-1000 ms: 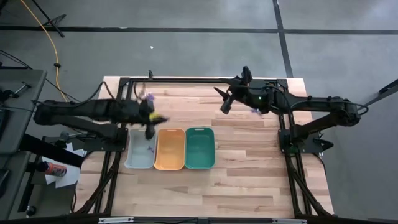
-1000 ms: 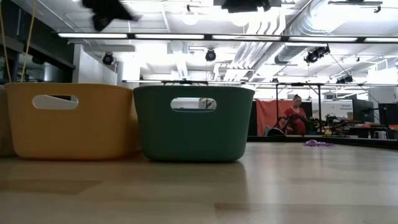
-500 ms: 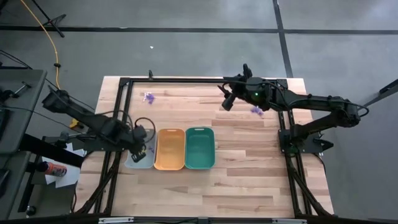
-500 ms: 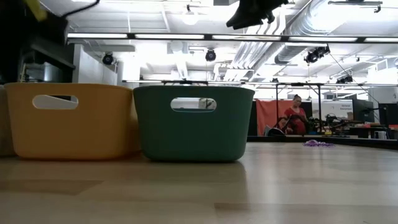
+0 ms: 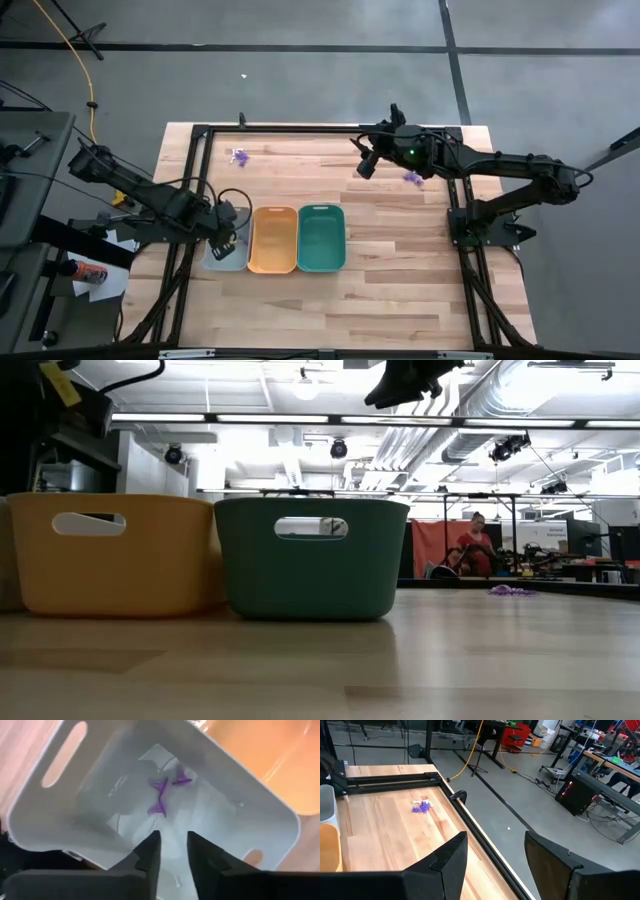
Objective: Sort Halloween decoration
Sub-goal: Put the purple witch hat toy into the white bin
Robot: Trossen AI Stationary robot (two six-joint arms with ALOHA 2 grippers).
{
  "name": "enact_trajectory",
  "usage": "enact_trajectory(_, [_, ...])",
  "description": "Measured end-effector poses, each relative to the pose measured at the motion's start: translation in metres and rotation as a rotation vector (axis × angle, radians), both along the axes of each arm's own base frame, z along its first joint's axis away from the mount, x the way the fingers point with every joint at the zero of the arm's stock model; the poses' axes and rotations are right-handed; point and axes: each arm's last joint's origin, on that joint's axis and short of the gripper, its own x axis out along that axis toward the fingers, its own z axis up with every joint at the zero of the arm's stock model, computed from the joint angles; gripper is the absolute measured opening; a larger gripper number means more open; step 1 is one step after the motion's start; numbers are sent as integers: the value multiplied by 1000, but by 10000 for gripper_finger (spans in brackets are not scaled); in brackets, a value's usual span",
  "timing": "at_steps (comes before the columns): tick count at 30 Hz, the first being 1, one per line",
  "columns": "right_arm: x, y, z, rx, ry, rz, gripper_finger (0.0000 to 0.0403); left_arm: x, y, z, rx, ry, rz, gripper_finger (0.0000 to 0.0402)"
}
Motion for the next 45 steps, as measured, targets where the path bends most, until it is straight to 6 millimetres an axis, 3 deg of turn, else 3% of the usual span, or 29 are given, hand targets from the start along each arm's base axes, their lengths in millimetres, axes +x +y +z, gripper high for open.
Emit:
enact_trajectory(4, [-1, 0, 1, -5, 1, 2, 193, 7, 3, 9, -18, -57, 23, 129])
enact_trajectory(8, [-12, 2, 11, -13, -36, 2, 193, 26, 9, 44, 1, -258, 15, 149])
enact_trajectory(16, [-51, 10, 32, 70, -122, -27, 193, 55, 57, 144, 495, -754, -44, 156])
enact_trajectory(21, [-64, 14, 36, 186, -182, 15, 193, 63, 93, 170, 711, -920, -156, 156])
enact_trajectory(24, [-64, 16, 37, 221, -200, 84, 193, 68, 109, 173, 657, -1018, -221, 156])
enact_trajectory(27, [-62, 17, 38, 230, -209, 120, 193, 73, 117, 163, 561, -1066, -256, 156])
enact_trajectory(33, [-61, 16, 39, 224, -224, 115, 193, 78, 119, 148, 542, -1175, -209, 156])
enact_trajectory(45, [-61, 16, 39, 288, -263, 92, 193, 78, 120, 151, 543, -1219, -154, 156])
